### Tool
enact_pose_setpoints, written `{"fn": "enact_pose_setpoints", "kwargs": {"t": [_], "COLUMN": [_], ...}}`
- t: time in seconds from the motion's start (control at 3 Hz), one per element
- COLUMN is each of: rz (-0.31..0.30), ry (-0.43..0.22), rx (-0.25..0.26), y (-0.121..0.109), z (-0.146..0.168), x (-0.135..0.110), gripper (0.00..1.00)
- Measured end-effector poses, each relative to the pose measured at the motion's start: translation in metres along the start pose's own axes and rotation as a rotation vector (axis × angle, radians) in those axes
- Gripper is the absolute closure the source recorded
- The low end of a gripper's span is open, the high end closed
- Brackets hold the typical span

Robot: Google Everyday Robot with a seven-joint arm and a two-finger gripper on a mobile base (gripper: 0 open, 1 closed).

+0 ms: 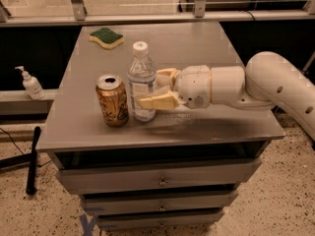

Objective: Move blue plastic bottle near orange can

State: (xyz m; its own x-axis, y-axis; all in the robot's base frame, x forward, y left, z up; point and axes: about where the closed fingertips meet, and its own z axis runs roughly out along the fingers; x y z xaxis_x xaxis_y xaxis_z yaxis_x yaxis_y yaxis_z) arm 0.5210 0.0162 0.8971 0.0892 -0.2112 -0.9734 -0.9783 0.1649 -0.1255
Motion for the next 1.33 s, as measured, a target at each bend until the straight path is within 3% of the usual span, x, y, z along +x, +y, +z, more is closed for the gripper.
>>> {"fn": "enact_pose_setpoints", "kwargs": {"t": [0.33,0.67,1.0,1.33], "rz": [0.002,0.017,0.029,0.035], "ry": [-0.005,-0.006,-0.005,-0.007], "rx": [-0.006,-0.005,0.001,0.047], "y": [0.001,0.002,0.001,-0.008], "z": [0.002,0.0,-0.003,-0.019], "x": [0.002,0.004,0.005,0.0], "gripper": [0.13,0.0,0.0,0.0]}}
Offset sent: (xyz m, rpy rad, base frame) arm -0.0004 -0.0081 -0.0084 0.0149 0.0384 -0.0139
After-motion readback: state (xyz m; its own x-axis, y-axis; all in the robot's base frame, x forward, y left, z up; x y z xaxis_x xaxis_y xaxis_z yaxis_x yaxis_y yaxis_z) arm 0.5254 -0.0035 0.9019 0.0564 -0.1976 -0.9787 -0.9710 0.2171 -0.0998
